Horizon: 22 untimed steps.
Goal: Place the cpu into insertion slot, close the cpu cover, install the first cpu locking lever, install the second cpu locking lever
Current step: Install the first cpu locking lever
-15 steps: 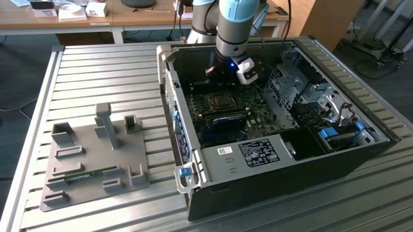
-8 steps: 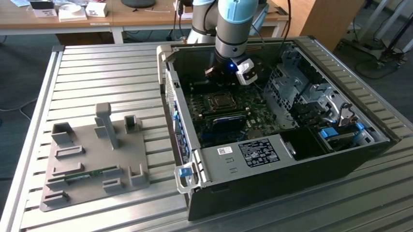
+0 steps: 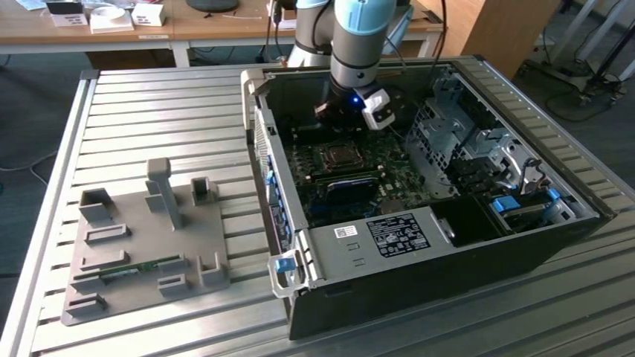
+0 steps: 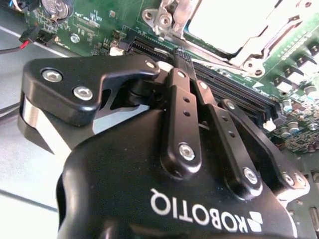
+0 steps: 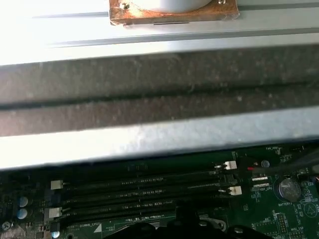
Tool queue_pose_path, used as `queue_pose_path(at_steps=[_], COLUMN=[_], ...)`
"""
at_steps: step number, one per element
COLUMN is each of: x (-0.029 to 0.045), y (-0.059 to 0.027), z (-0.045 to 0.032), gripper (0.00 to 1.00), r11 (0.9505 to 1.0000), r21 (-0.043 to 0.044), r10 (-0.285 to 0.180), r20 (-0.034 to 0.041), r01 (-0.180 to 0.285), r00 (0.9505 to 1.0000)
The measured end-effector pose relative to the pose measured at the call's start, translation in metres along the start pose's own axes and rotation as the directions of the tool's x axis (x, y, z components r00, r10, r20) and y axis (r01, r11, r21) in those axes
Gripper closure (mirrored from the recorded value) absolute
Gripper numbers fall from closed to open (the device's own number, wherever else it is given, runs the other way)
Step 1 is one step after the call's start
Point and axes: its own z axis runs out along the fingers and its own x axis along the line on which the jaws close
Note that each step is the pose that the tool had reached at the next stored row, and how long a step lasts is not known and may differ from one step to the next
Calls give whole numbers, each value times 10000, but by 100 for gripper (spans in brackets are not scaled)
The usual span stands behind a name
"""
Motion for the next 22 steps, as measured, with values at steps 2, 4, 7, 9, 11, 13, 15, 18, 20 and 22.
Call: queue_pose_path(at_steps=[2,4,7,9,11,13,15,18,20,22], x=[2,5,9,10,10,11,13,15,16,17], y=[15,31,48,52,52,52,54,54,54,54], z=[3,6,11,12,11,12,12,11,11,12], gripper=[89,89,89,89,89,89,89,89,89,89], r11=[10000,10000,10000,10000,10000,10000,10000,10000,10000,10000], r21=[0,3,2,1,1,-4,-16,-33,-50,-54], r10=[4,8,17,20,20,22,24,26,29,30], r20=[1,1,4,5,5,5,4,0,0,2], r01=[-4,-8,-17,-20,-20,-22,-24,-26,-29,-30], r00=[10000,10000,10000,10000,10000,10000,10000,10000,10000,10000])
